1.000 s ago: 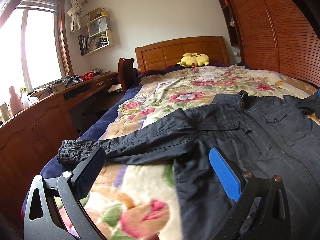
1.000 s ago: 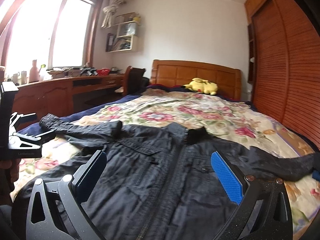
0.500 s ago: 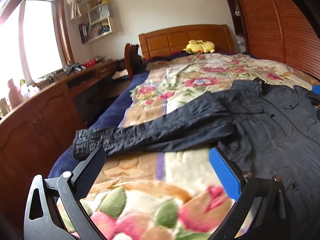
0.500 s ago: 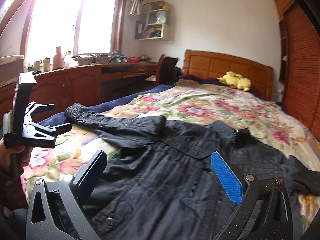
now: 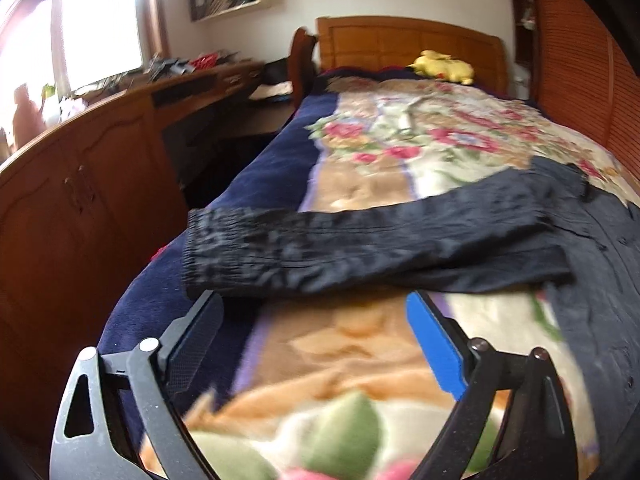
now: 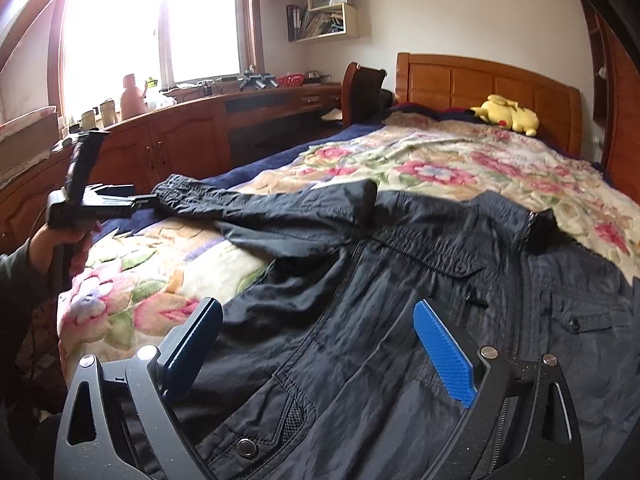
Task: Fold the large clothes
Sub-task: 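Move the left gripper to the sleeve cuff nearest it and grasp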
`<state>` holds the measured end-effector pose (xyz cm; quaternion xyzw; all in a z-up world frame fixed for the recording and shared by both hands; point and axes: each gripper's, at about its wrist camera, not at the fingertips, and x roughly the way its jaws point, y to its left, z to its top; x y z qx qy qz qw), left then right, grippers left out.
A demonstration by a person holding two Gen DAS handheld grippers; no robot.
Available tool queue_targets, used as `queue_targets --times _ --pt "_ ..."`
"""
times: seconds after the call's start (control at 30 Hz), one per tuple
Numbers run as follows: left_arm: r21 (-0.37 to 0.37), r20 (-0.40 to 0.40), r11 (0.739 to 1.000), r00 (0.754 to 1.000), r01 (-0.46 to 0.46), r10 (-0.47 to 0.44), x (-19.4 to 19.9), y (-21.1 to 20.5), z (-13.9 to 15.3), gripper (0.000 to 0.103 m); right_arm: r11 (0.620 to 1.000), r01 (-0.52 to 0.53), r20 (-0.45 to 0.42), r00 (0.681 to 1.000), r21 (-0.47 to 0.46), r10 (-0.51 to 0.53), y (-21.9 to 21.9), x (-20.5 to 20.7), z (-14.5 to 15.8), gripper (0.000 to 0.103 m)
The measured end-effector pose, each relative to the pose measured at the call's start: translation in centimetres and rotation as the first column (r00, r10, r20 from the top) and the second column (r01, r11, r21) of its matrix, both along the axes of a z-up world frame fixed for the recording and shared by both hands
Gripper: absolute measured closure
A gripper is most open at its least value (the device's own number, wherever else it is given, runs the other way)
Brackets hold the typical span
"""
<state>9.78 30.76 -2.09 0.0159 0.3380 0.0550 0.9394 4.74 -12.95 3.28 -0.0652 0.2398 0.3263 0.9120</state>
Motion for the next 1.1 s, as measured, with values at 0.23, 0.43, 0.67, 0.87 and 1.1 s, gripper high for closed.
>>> queue_targets --times 0.23,0.43,0.67,0.87,1.1 --pt "-0.077 -0.048 0.991 0.993 -0.113 0.110 3.1 5.5 -1.4 0.026 1.000 -0.022 -0.015 1.000 -0.005 0.022 0.3 0.7 -0.3 0.014" --pt "-0.089 -0.071 0.980 0.983 -0.177 0.171 4.7 8.1 -2.1 0.026 1.000 -0.025 -0.019 1.000 -0.003 0.025 1.5 0.0 -0.5 0.016" --pt "-0.117 -0.119 0.975 0.977 -0.190 0.176 6.1 9.5 -4.1 0.037 1.000 -0.015 -0.041 0.999 -0.003 0.014 2.4 0.4 -0.6 0.017" --pt "-0.155 -0.130 0.979 0.985 -0.134 0.114 6.0 8.5 -4.0 0.084 1.000 -0.013 -0.052 0.999 0.007 0.013 1.7 0.3 -0.5 0.017" --pt "-0.123 -0.031 0.991 0.998 -0.058 0.055 4.3 4.4 0.3 0.094 1.000 0.015 -0.035 0.999 0.016 -0.014 -0.7 -0.4 0.2 0.020"
